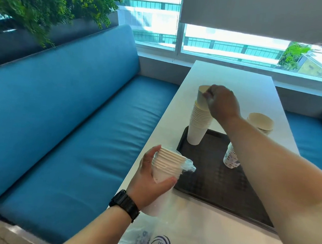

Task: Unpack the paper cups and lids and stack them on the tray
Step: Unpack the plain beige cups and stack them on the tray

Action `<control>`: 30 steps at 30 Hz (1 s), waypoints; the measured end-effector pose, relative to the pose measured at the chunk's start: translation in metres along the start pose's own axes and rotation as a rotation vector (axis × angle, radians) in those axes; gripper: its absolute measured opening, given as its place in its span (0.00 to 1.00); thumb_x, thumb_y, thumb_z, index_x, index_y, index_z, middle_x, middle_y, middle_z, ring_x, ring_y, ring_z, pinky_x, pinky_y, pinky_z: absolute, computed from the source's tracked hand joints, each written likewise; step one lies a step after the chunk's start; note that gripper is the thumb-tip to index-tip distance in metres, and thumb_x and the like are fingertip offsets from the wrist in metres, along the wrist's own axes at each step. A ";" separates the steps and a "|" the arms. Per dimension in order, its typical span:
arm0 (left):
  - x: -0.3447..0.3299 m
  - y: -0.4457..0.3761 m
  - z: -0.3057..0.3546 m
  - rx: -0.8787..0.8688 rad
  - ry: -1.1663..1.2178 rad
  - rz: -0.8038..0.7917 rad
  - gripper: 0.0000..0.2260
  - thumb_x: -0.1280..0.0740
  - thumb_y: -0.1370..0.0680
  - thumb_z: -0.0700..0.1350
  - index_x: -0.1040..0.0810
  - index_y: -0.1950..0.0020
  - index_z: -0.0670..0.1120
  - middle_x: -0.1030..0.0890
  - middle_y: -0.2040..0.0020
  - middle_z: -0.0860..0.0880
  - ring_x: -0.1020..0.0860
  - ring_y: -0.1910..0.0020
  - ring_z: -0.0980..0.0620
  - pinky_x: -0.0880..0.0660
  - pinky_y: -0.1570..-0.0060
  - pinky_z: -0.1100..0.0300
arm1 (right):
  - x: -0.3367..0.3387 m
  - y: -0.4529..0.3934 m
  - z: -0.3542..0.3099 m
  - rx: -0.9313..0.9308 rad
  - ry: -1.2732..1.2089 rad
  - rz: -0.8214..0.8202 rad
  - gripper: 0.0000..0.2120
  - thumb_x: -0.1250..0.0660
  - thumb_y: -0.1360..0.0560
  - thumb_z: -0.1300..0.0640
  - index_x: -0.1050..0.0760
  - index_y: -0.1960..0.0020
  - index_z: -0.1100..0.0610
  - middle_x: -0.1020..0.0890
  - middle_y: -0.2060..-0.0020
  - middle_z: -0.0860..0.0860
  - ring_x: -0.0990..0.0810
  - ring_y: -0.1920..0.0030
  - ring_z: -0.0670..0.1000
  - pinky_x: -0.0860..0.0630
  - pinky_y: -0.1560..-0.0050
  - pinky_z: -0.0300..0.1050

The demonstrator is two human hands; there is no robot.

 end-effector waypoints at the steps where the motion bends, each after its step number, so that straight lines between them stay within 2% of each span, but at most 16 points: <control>1: 0.000 0.000 -0.001 0.004 -0.003 0.003 0.41 0.25 0.35 0.60 0.45 0.30 0.72 0.27 0.32 0.49 0.23 0.37 0.50 0.25 0.37 0.45 | -0.007 0.003 0.002 -0.007 0.020 -0.026 0.12 0.38 0.20 0.54 0.21 0.44 0.61 0.19 0.46 0.61 0.22 0.45 0.63 0.32 0.35 0.58; 5: 0.001 0.000 0.000 0.018 0.005 0.001 0.41 0.24 0.35 0.59 0.44 0.30 0.72 0.27 0.33 0.49 0.22 0.38 0.50 0.24 0.38 0.45 | -0.032 0.013 0.014 -0.007 0.103 -0.149 0.13 0.40 0.19 0.55 0.23 0.42 0.60 0.19 0.44 0.62 0.23 0.42 0.64 0.41 0.28 0.60; 8: 0.000 0.001 -0.001 0.025 -0.003 -0.008 0.41 0.24 0.35 0.59 0.45 0.30 0.72 0.27 0.33 0.48 0.22 0.38 0.50 0.23 0.39 0.46 | -0.039 0.016 0.022 0.005 0.100 -0.178 0.13 0.42 0.18 0.55 0.24 0.41 0.60 0.20 0.43 0.62 0.24 0.39 0.63 0.47 0.25 0.60; 11: 0.001 0.002 0.000 0.032 -0.004 -0.017 0.41 0.24 0.35 0.60 0.45 0.30 0.72 0.27 0.33 0.48 0.22 0.39 0.50 0.23 0.40 0.46 | -0.035 0.021 0.021 0.009 0.017 -0.144 0.15 0.39 0.19 0.55 0.26 0.35 0.57 0.26 0.32 0.59 0.34 0.27 0.57 0.54 0.24 0.58; 14: 0.002 0.002 0.003 0.038 -0.016 -0.008 0.40 0.25 0.35 0.61 0.46 0.31 0.74 0.28 0.33 0.49 0.22 0.39 0.50 0.23 0.40 0.46 | -0.028 0.032 0.007 -0.006 -0.102 -0.074 0.16 0.36 0.21 0.55 0.27 0.34 0.54 0.30 0.28 0.57 0.41 0.24 0.54 0.56 0.24 0.56; 16: 0.002 0.002 0.004 0.035 -0.022 0.005 0.40 0.25 0.35 0.61 0.47 0.31 0.74 0.28 0.33 0.49 0.23 0.39 0.51 0.23 0.39 0.47 | -0.026 0.045 -0.008 -0.010 -0.167 -0.074 0.15 0.35 0.22 0.54 0.25 0.36 0.53 0.28 0.30 0.56 0.38 0.25 0.55 0.52 0.23 0.57; 18: 0.001 0.002 0.005 0.030 -0.015 0.010 0.41 0.25 0.35 0.61 0.47 0.31 0.74 0.30 0.32 0.49 0.23 0.38 0.50 0.24 0.39 0.46 | -0.022 0.064 -0.025 0.003 -0.237 -0.145 0.14 0.34 0.22 0.50 0.23 0.38 0.51 0.25 0.34 0.54 0.31 0.31 0.57 0.40 0.27 0.59; 21: 0.001 0.003 0.008 0.026 -0.027 0.021 0.41 0.25 0.36 0.62 0.47 0.31 0.75 0.31 0.32 0.50 0.24 0.37 0.51 0.24 0.38 0.46 | -0.011 0.094 -0.048 0.040 -0.319 -0.387 0.12 0.34 0.22 0.48 0.22 0.41 0.50 0.22 0.46 0.45 0.24 0.47 0.46 0.29 0.39 0.47; 23: 0.003 0.003 0.009 0.045 -0.033 0.025 0.43 0.25 0.37 0.63 0.48 0.31 0.75 0.31 0.30 0.51 0.25 0.36 0.53 0.25 0.36 0.49 | -0.007 0.110 -0.057 0.028 -0.372 -0.540 0.12 0.34 0.22 0.47 0.21 0.42 0.50 0.20 0.49 0.42 0.22 0.52 0.42 0.27 0.43 0.43; 26: 0.007 0.004 0.011 0.086 -0.061 0.019 0.48 0.24 0.39 0.65 0.48 0.26 0.68 0.31 0.29 0.54 0.27 0.36 0.57 0.28 0.36 0.59 | -0.005 0.128 -0.060 -0.018 -0.453 -0.633 0.11 0.32 0.24 0.46 0.20 0.46 0.51 0.16 0.50 0.45 0.19 0.49 0.44 0.24 0.41 0.45; 28: 0.009 0.005 0.012 0.099 -0.067 0.015 0.52 0.20 0.37 0.60 0.48 0.21 0.60 0.31 0.31 0.55 0.28 0.36 0.58 0.31 0.38 0.64 | -0.004 0.135 -0.059 -0.008 -0.455 -0.678 0.14 0.30 0.26 0.44 0.20 0.48 0.52 0.17 0.54 0.45 0.19 0.51 0.45 0.23 0.44 0.45; 30: 0.010 0.005 0.014 0.103 -0.070 0.013 0.52 0.20 0.35 0.55 0.49 0.20 0.56 0.31 0.32 0.55 0.29 0.36 0.58 0.33 0.40 0.66 | -0.004 0.141 -0.059 0.022 -0.379 -0.703 0.17 0.28 0.29 0.42 0.21 0.52 0.55 0.19 0.58 0.50 0.20 0.55 0.49 0.26 0.50 0.47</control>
Point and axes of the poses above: each hand's wrist, its own y-axis away from the middle knuckle, its own x-axis out of the back of the hand, z = x × y, the point moved 1 cm from there along -y, towards the middle knuckle
